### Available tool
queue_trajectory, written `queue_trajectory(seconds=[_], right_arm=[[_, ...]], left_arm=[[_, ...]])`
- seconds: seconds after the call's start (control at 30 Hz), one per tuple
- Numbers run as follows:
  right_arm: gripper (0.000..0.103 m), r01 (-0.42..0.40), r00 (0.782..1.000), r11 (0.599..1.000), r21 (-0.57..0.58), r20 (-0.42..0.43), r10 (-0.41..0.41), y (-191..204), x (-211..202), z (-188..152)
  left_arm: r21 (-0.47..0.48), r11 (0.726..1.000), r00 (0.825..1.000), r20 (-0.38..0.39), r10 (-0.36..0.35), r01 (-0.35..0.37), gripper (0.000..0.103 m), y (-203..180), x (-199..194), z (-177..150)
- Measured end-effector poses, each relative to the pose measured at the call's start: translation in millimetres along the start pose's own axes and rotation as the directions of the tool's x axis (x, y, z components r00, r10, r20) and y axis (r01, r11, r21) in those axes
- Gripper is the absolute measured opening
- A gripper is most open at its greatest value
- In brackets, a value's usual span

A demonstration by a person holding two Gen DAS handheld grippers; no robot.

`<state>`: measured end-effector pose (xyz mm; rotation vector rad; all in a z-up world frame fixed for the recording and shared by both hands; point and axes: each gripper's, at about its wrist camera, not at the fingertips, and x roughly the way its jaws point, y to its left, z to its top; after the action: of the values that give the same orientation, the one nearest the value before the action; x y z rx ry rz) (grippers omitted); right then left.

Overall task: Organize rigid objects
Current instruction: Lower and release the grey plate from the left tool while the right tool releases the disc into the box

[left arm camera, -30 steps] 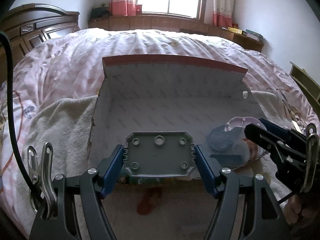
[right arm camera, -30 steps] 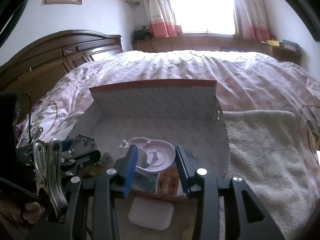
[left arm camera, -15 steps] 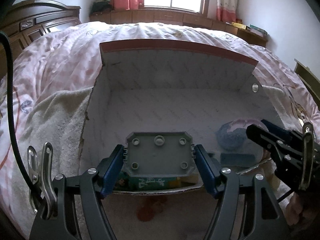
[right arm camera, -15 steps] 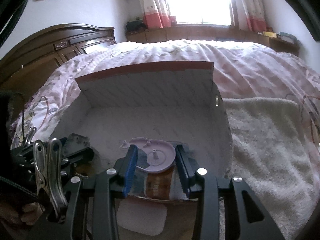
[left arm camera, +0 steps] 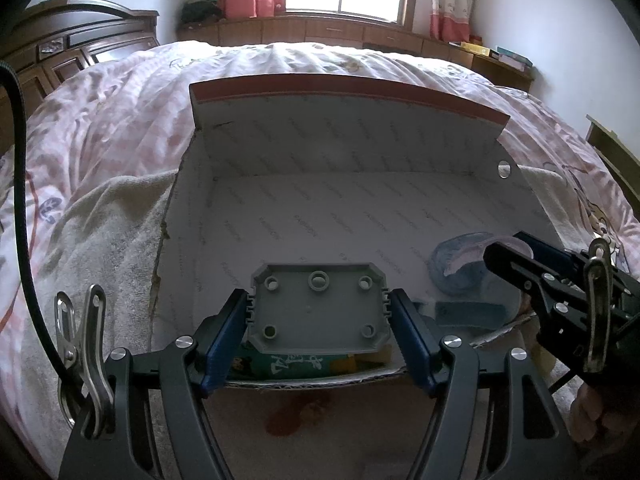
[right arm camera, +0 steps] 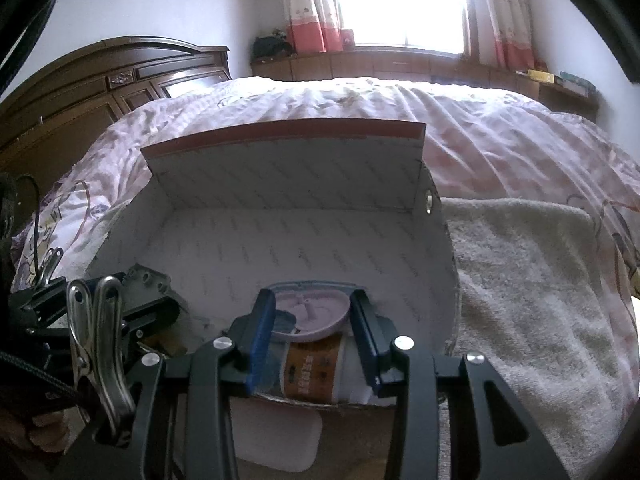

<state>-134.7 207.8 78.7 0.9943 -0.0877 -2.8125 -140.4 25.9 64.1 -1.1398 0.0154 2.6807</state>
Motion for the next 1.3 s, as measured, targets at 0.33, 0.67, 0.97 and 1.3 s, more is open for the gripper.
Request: queue_trajectory(seconds=[0.33,0.67,0.97,1.3], right_arm=[[0.044,-0.015,1.000,1.000,0.022,0.004,0.015,-1.4,0.1,1.1],[0.065,-0.077,0.997,0.995,0.066,0.028,0.076,-6.0,-4.5,0.7],[0.069,-0.096,0.993,0.993,0.067,0.076,0.091,-2.8,-18.2,4.1],[0.069,-0.102,0.992,0.993,0.062,0.079,0.097,2.3,-32.4,-2.1]], left_arm=[[0.003,1.000,1.000,0.009,0.012,-0.012,0.072,-0.2,-1.7,-0.3],[-0.017,0.999,0.999,0.026,0.035,-0.035,0.072,3.0,-5.7,0.7],[-0.026,0.999,0.998,0.055,0.033,-0.032,0.078,6.7,-16.2,2.7],[-0.012,1.000,0.998,0.054,0.019,-0.019,0.078,2.5,-30.5,-3.6]])
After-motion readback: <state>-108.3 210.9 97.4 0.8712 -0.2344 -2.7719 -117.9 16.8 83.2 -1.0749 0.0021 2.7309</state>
